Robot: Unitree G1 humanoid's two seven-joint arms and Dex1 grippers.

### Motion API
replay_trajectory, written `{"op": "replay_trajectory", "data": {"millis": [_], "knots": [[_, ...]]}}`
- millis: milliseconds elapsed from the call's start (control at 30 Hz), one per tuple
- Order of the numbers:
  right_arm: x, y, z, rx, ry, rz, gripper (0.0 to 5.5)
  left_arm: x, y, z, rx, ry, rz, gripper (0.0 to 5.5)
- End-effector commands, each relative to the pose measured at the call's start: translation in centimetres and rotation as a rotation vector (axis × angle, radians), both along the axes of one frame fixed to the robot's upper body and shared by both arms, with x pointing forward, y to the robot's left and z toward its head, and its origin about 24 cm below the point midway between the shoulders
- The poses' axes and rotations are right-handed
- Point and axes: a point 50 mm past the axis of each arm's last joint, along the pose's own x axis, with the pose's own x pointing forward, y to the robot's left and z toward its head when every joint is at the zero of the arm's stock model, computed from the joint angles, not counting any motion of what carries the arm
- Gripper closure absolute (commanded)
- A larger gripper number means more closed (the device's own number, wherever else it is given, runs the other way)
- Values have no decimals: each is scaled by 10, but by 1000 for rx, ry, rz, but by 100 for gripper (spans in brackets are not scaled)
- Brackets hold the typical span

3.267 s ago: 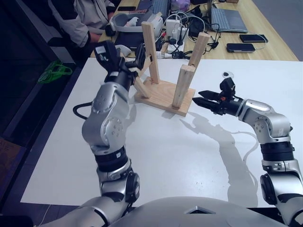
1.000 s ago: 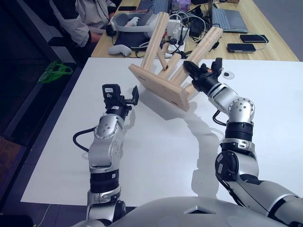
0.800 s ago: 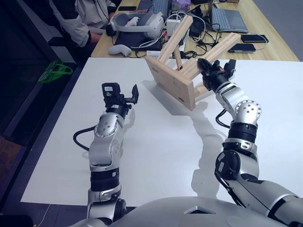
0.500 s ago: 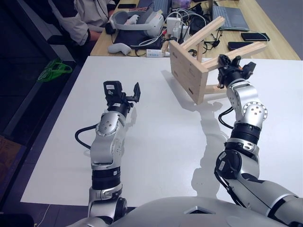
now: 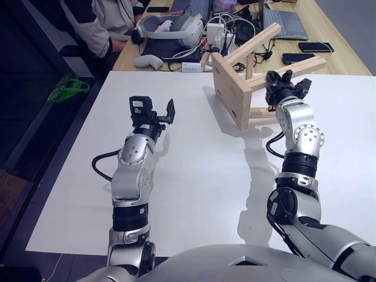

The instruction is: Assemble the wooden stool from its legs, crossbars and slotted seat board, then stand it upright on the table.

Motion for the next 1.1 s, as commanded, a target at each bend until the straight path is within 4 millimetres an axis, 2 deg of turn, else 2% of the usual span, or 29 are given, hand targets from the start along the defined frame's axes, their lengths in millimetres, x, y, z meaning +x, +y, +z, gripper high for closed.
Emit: {"op": "replay_trajectory", "data": {"millis": [33,67,267,533,600,733,800,933,1100], "knots": [[-26,41,-68,12,372,115,444,3,-1,3,19,-10,-6,145],[-27,41,-70,5,383,118,407,3,-1,3,19,-11,-6,145],[-30,40,-66,24,441,128,292,4,0,4,22,-12,-1,145],[-32,40,-12,45,361,134,168,4,0,5,19,-22,11,145],[-30,45,4,12,276,180,130,5,0,5,17,-26,14,145],[-32,51,27,-211,22,331,61,6,-1,6,15,-35,14,145],[-36,56,35,-315,-52,404,23,6,-1,6,14,-36,12,145],[-41,62,47,-469,-129,500,13,6,-2,7,13,-41,12,145],[-40,65,54,-516,-144,576,13,7,-1,7,14,-46,21,145]]}}
